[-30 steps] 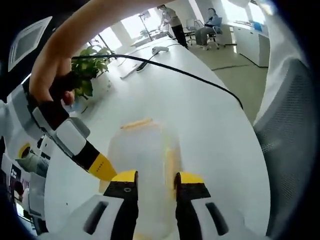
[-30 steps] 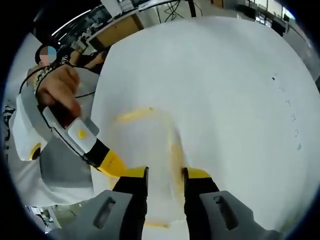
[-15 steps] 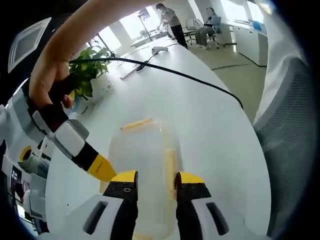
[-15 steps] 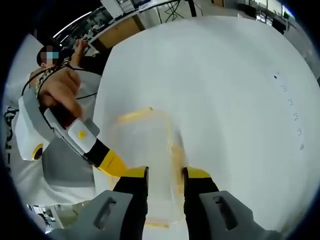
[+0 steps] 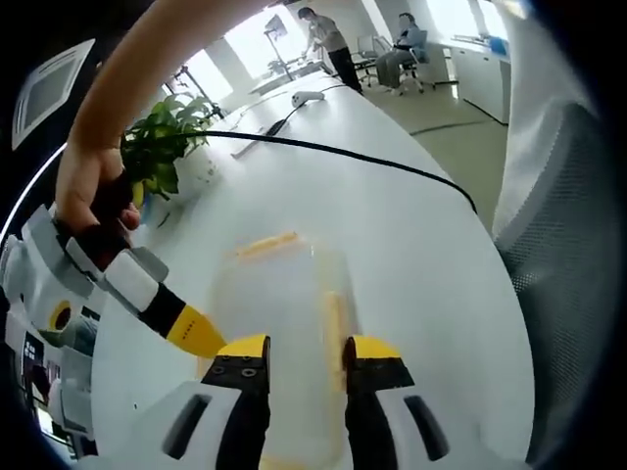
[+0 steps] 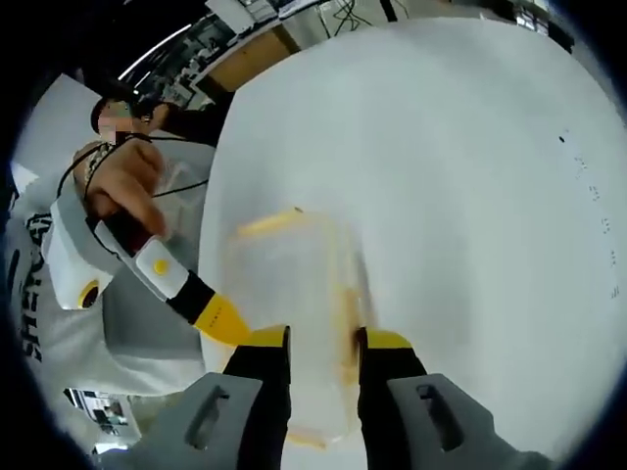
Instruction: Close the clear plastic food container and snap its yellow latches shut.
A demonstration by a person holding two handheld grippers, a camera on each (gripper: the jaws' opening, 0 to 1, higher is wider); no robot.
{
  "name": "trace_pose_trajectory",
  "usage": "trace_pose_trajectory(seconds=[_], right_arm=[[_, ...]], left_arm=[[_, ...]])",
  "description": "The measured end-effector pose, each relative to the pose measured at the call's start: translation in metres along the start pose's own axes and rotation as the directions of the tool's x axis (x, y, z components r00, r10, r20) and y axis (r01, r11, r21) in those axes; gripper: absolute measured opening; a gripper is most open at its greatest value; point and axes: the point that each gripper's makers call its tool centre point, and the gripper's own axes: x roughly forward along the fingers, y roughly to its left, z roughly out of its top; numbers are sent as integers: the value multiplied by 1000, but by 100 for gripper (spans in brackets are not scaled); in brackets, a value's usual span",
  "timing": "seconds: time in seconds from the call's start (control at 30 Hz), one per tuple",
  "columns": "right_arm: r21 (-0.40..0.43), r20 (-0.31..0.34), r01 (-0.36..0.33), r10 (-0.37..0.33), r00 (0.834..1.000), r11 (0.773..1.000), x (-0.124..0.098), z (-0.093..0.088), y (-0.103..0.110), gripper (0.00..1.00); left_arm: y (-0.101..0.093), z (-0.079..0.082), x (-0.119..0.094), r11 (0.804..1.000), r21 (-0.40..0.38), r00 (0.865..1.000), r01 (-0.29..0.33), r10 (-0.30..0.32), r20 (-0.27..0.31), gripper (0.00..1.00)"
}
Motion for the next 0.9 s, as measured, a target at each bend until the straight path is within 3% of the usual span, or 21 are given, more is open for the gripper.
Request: trace_pose_trajectory(seconds=[0.07, 0.1, 0.13, 0.3, 0.67, 0.7, 0.77, 0.9], right_arm=[[-24, 0, -9, 9, 1000, 1000, 1, 0, 3, 21], [37, -48, -44, 46, 998, 998, 2, -12, 11, 20], [-1, -4, -27, 27, 1000, 1000, 7, -2, 3, 20], [2, 1, -48, 48, 999, 999, 10, -2, 5, 21], [-33, 19, 22, -21, 1000, 999, 5, 1, 7, 23], [-44, 27, 32, -31, 999, 999, 4, 2, 7, 23], [-48, 35, 52, -51, 998, 997, 3, 3, 7, 23], [-96, 61, 94, -88, 994, 991, 1, 4, 8, 23]], left_arm=[[-1, 1, 1, 1000, 5, 1000, 1, -1, 1, 23], [-2, 1, 0, 1000, 4, 1000, 1, -1, 2, 23], [-3, 1, 2, 1000, 0, 1000, 6, -6, 8, 23], [-5, 3, 3, 1000, 1, 1000, 4, -4, 16, 24], [-5, 4, 1, 1000, -23, 1000, -13, 14, 23, 25], [-4, 7, 1, 995, -102, 998, -16, 22, 56, 25], [-3, 8, 0, 986, -168, 998, 2, 9, 69, 24], [-2, 8, -1, 988, -155, 998, 16, -5, 69, 24]])
